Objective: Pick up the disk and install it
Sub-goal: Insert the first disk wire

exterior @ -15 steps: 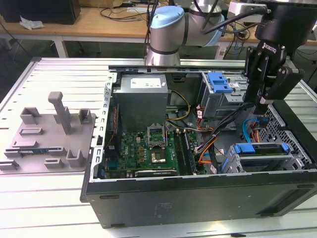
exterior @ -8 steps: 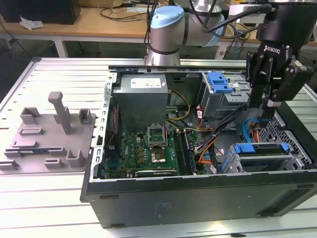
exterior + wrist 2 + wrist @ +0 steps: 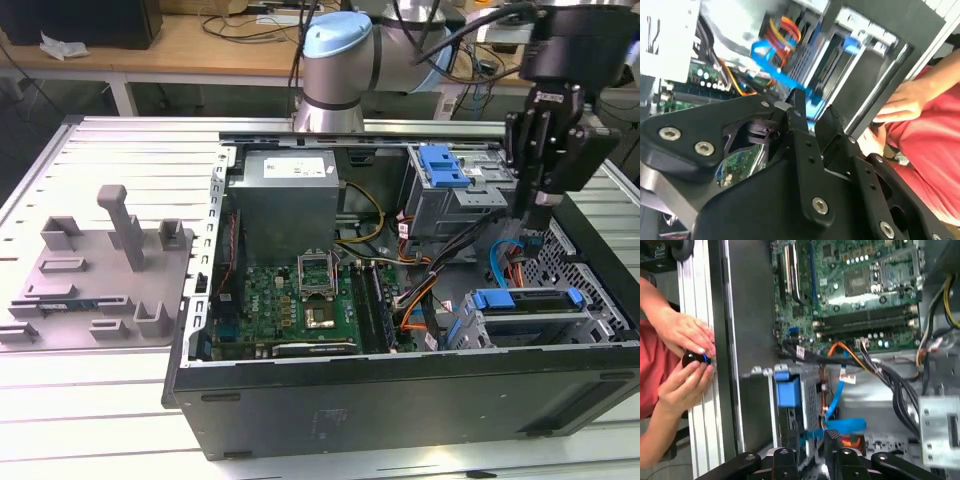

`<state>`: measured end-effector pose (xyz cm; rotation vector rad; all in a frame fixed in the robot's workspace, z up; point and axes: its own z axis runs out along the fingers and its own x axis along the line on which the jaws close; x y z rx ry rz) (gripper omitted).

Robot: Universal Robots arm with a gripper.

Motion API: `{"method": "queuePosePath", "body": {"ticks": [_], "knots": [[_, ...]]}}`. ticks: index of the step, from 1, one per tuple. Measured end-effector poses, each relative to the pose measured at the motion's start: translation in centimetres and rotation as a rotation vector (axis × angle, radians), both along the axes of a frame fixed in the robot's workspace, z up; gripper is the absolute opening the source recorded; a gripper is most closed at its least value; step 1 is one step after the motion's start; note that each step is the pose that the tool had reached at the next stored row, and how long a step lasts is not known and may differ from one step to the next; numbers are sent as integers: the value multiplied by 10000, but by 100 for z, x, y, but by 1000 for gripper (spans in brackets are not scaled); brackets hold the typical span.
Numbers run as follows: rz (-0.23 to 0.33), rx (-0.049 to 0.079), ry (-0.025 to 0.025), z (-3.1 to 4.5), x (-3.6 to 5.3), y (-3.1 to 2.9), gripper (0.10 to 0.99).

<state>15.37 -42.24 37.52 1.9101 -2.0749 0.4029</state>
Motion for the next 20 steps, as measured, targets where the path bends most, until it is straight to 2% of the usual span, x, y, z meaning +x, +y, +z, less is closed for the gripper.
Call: {"method": "queuePosePath", "body": {"ticks": [1, 3, 4, 7, 9, 12, 17, 19, 20], "knots": [[-3, -1, 3, -10, 79, 7, 349], [-9, 0, 4, -36, 175, 16, 349], [-75, -6, -4, -62, 186, 25, 349], [-252, -44, -95, -96, 186, 58, 349], [-271, -55, -107, -112, 187, 80, 349], [-274, -187, -108, -171, 166, 160, 349], [-275, -251, -113, -266, 140, 167, 349], [-278, -267, -146, -287, 140, 167, 349], [-280, -278, -199, -309, 139, 167, 349]]}}
